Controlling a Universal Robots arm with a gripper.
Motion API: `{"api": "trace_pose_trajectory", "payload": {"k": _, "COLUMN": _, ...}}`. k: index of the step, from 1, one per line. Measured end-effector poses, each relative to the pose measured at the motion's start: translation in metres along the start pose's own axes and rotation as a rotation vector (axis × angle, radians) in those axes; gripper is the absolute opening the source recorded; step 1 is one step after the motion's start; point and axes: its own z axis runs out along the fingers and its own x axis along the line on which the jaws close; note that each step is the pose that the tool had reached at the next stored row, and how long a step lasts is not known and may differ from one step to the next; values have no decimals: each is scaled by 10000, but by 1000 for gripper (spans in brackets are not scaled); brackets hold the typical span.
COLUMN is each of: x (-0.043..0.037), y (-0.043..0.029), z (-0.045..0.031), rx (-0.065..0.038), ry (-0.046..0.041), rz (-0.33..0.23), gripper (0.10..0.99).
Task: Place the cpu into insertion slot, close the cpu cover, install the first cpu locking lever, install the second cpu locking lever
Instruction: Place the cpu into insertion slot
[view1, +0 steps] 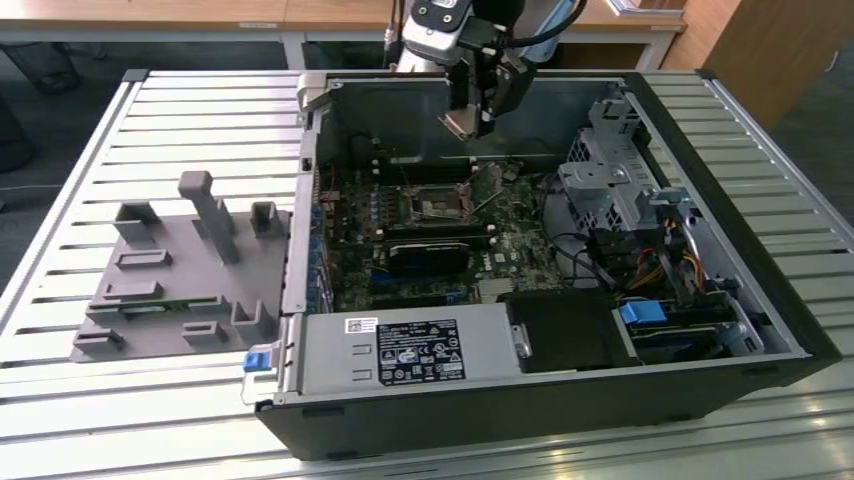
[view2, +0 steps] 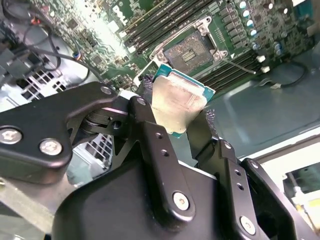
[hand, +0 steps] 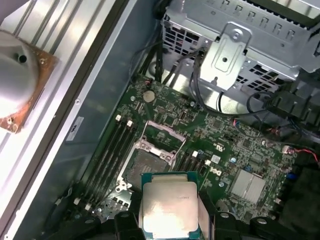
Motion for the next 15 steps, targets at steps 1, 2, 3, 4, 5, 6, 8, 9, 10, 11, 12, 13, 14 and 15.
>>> {"api": "trace_pose_trajectory", "payload": {"k": 1, "x": 0, "y": 0, "z": 1, "rx": -3, "ry": -13, "rz": 146, "gripper": 525}}
{"api": "trace_pose_trajectory", "payload": {"k": 2, "x": 0, "y": 0, "z": 3, "rx": -5, "ry": -24, "rz": 279, "gripper": 525}}
{"api": "trace_pose_trajectory", "payload": {"k": 3, "x": 0, "y": 0, "z": 5, "rx": -8, "ry": -37, "rz": 422, "gripper": 525}}
{"api": "trace_pose_trajectory", "payload": {"k": 4, "x": 0, "y": -1, "z": 6, "rx": -10, "ry": -50, "rz": 562, "gripper": 525}}
{"api": "trace_pose_trajectory", "payload": {"k": 5, "x": 0, "y": -1, "z": 8, "rx": -12, "ry": -64, "rz": 705, "gripper": 525}}
{"api": "trace_pose_trajectory", "payload": {"k": 6, "x": 0, "y": -1, "z": 9, "rx": -15, "ry": -75, "rz": 837, "gripper": 525}}
{"api": "trace_pose_trajectory", "payload": {"k": 8, "x": 0, "y": -1, "z": 12, "rx": -19, "ry": -97, "rz": 1077, "gripper": 525}}
{"api": "trace_pose_trajectory", "payload": {"k": 9, "x": 0, "y": -1, "z": 14, "rx": -21, "ry": -107, "rz": 1192, "gripper": 525}}
{"api": "trace_pose_trajectory", "payload": {"k": 10, "x": 0, "y": -1, "z": 16, "rx": -23, "ry": -117, "rz": 1304, "gripper": 525}}
{"api": "trace_pose_trajectory", "payload": {"k": 11, "x": 1, "y": -1, "z": 17, "rx": -25, "ry": -127, "rz": 1419, "gripper": 525}}
{"api": "trace_pose_trajectory", "payload": {"k": 12, "x": 1, "y": -1, "z": 19, "rx": -27, "ry": -137, "rz": 1540, "gripper": 525}}
{"api": "trace_pose_trajectory", "payload": {"k": 13, "x": 1, "y": -1, "z": 21, "rx": -28, "ry": -145, "rz": 1635, "gripper": 525}}
{"api": "trace_pose_trajectory", "payload": {"k": 14, "x": 1, "y": -1, "z": 22, "rx": -25, "ry": -150, "rz": 1708, "gripper": 525}}
{"api": "trace_pose_trajectory", "payload": {"k": 15, "x": 1, "y": -1, "z": 24, "rx": -20, "ry": -153, "rz": 1766, "gripper": 525}}
